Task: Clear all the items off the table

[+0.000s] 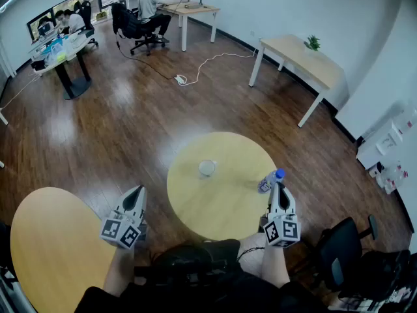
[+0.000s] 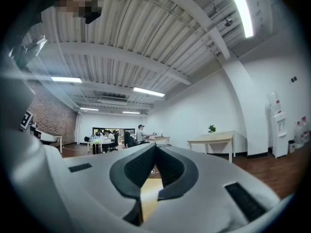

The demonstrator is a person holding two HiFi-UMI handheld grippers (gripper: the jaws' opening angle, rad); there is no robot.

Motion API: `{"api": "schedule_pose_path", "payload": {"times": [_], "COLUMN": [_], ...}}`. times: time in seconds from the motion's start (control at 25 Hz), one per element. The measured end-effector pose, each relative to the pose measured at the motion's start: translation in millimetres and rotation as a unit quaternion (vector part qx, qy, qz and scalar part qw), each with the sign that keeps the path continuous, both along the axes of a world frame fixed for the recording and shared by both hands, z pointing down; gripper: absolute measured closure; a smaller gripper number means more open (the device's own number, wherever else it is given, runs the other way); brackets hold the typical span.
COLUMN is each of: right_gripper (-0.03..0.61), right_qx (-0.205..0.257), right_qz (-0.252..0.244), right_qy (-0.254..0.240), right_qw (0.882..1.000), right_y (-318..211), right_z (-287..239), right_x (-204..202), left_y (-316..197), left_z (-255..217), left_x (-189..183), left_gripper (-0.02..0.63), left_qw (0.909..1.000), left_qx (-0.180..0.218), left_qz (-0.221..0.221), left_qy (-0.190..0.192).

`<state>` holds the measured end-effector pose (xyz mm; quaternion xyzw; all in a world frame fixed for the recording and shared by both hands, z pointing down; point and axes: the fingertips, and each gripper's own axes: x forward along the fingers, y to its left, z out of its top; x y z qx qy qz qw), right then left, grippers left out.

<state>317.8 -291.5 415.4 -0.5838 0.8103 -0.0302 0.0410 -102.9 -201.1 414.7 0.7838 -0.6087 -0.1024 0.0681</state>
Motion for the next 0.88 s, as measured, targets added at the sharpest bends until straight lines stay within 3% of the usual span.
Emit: {"api": "schedule_pose_path", "payload": {"times": [0.44, 0.88], "right_gripper": [0.574, 0.574], "right_qx": [0.02, -0.016], "right_qz": [0.041, 0.059], "right_qy": [-0.005, 0.0], "right_qw": [0.999, 0.998], "right_y": [2, 8], "right_z": [-15, 9], "right_x": [52, 115], "left_y": [-39, -74], "left_z": [-17, 0], "left_x": [47, 117], "left_gripper": [0.614, 0.614], "left_qw": [0.9986, 0.9967], "left_qx": [0.019, 0.012], "left_qz": [0.048, 0.08], "left_qy": [-0.012, -0.012]}}
